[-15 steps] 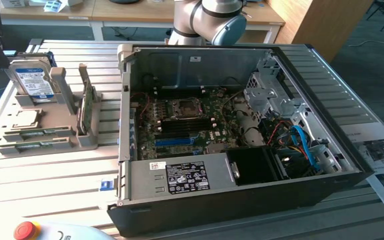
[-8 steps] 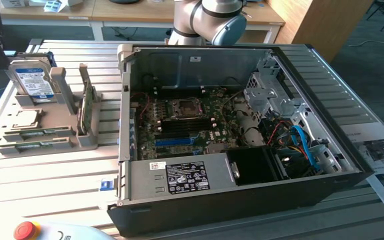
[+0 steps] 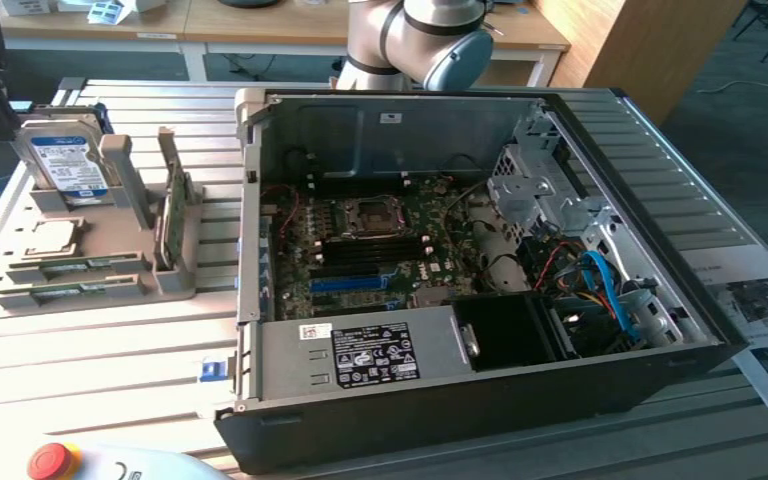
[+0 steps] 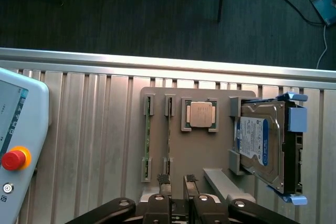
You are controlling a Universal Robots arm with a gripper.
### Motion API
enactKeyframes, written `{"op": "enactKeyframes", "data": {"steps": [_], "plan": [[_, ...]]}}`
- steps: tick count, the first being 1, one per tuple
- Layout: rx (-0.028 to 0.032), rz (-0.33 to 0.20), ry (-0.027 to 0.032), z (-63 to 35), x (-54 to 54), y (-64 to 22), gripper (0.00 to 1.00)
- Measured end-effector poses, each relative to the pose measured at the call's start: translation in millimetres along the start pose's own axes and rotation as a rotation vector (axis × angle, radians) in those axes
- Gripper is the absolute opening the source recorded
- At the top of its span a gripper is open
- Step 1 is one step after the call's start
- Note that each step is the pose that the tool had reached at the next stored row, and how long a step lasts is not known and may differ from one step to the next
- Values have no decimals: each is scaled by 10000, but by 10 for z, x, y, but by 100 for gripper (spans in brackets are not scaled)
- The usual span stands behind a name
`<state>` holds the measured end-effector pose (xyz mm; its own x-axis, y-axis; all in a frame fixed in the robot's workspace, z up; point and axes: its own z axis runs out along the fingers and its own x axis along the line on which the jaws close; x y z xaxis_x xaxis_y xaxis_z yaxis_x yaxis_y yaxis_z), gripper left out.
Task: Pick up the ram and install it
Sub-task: 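Pick up the ram and move it above insertion slot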
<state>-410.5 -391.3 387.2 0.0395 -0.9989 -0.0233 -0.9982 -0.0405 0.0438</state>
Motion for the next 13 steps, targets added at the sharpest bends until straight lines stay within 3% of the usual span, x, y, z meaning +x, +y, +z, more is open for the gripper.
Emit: {"op": "enactKeyframes", "data": {"steps": [4,13], "plan": [[3,-1,-1,17,1,0,24],[1,0,-1,175,6,-7,24]]}}
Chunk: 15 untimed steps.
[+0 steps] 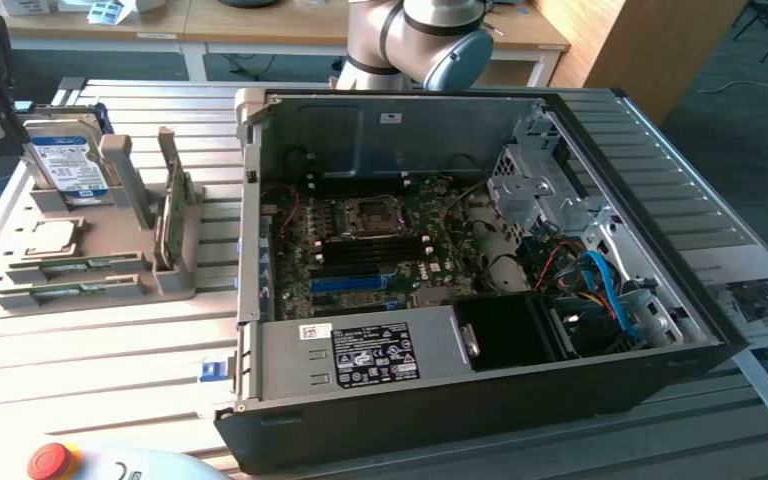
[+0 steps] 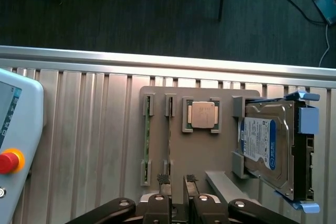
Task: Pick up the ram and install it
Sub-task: 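Pick up the ram and move it above insertion slot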
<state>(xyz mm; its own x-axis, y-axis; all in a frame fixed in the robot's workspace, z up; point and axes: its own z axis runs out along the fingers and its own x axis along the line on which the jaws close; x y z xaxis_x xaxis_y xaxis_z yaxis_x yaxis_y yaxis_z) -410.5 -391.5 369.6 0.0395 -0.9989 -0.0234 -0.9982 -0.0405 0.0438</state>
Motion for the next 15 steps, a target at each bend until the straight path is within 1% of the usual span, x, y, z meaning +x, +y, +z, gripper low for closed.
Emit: {"op": "enactKeyframes", "data": {"steps": [15], "plan": [[-1,-1,1,269,7,-12,24]]}}
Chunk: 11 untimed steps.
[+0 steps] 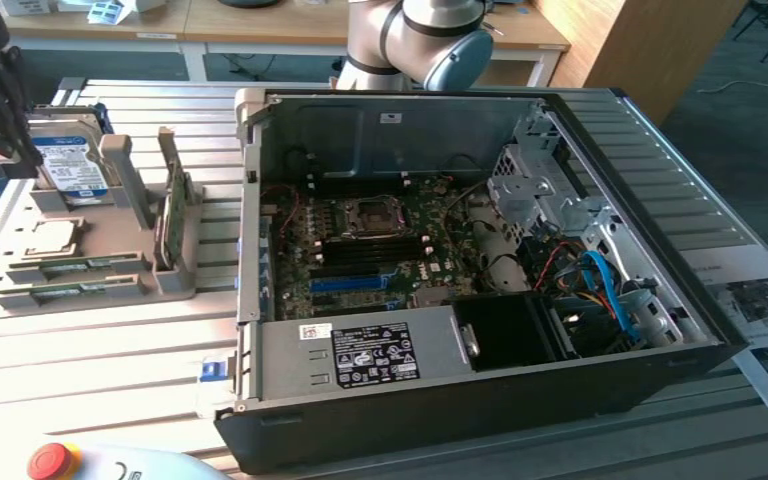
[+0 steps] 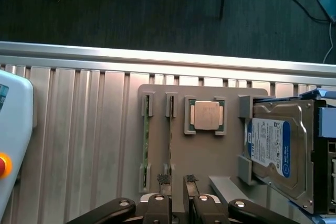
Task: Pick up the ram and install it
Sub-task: 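Pick up the ram and move it above insertion slot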
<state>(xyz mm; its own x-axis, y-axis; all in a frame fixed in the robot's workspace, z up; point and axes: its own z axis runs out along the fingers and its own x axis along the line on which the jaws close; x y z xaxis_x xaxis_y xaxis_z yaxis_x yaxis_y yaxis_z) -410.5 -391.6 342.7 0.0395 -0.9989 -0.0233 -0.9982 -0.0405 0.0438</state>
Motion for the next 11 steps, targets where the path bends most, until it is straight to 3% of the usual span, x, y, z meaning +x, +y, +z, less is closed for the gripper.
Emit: {"op": "enactKeyframes", "data": {"steps": [11], "plan": [[0,1,0,176,4,-7,24]]}}
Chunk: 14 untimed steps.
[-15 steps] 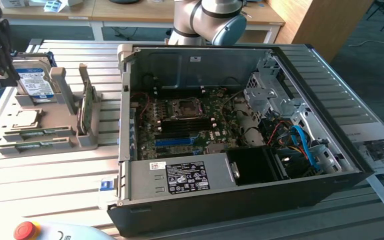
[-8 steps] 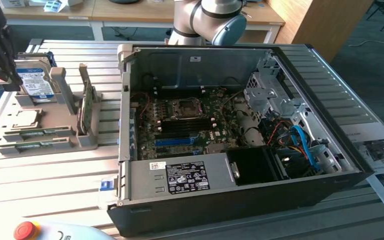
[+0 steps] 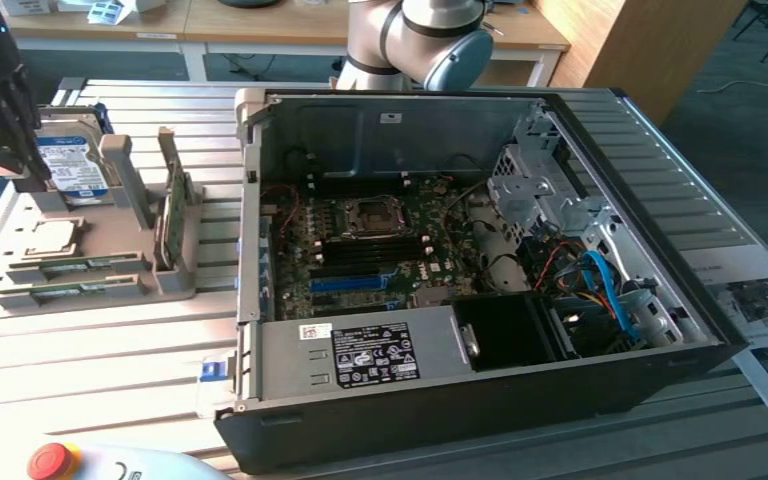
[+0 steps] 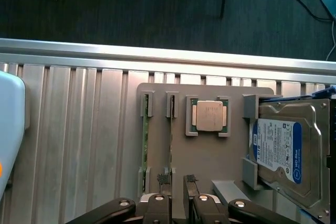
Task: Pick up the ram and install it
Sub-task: 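Pick up the ram and move it above insertion slot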
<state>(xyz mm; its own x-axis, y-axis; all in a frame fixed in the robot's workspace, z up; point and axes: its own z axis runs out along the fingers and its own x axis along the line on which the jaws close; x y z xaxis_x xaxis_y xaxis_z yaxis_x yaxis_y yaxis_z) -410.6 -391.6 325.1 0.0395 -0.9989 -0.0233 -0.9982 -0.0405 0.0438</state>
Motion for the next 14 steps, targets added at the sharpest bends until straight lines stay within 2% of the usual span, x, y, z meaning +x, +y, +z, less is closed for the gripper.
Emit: {"op": "enactKeyframes", "data": {"steps": [14], "plan": [[-1,0,0,225,5,3,24]]}}
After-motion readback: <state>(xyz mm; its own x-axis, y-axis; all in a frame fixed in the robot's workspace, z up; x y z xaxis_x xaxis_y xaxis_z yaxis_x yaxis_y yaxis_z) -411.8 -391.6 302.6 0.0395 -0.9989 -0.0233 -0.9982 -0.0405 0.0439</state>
